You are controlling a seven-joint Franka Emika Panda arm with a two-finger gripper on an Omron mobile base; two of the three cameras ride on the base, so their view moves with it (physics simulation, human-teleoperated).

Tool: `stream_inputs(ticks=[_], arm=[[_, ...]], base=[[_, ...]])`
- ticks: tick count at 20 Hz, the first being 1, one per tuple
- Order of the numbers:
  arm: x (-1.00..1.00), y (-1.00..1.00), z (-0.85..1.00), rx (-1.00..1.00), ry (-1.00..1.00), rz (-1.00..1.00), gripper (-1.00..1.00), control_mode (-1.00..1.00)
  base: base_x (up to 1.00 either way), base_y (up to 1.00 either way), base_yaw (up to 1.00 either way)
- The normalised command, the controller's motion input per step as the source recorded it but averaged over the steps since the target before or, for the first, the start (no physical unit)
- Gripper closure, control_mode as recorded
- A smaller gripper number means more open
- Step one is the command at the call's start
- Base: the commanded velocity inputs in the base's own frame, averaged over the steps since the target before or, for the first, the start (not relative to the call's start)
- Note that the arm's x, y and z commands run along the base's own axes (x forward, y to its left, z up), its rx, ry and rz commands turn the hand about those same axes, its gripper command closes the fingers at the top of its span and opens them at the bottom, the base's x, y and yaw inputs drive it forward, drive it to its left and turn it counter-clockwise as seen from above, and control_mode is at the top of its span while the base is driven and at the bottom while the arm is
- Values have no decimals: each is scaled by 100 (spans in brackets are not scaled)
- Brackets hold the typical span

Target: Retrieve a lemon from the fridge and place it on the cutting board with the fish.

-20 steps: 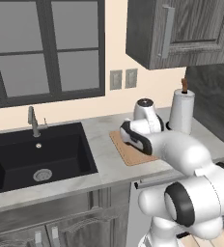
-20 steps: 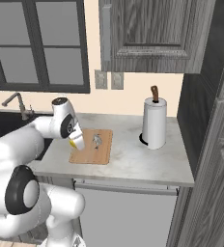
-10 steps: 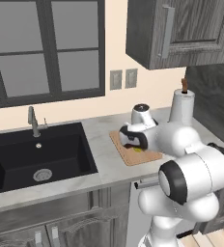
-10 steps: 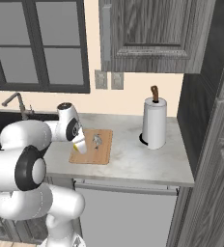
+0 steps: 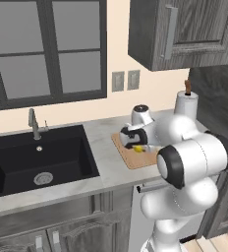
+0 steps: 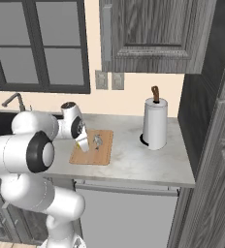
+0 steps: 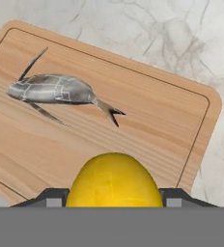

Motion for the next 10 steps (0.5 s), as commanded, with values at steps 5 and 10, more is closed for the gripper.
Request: stream_inputs(ticks=[5, 10], arm=[[4, 1, -20, 0, 3, 0, 100, -100], [0, 0, -31, 0, 2, 0, 100, -100]], base=[[0, 0, 0], [0, 0, 0]])
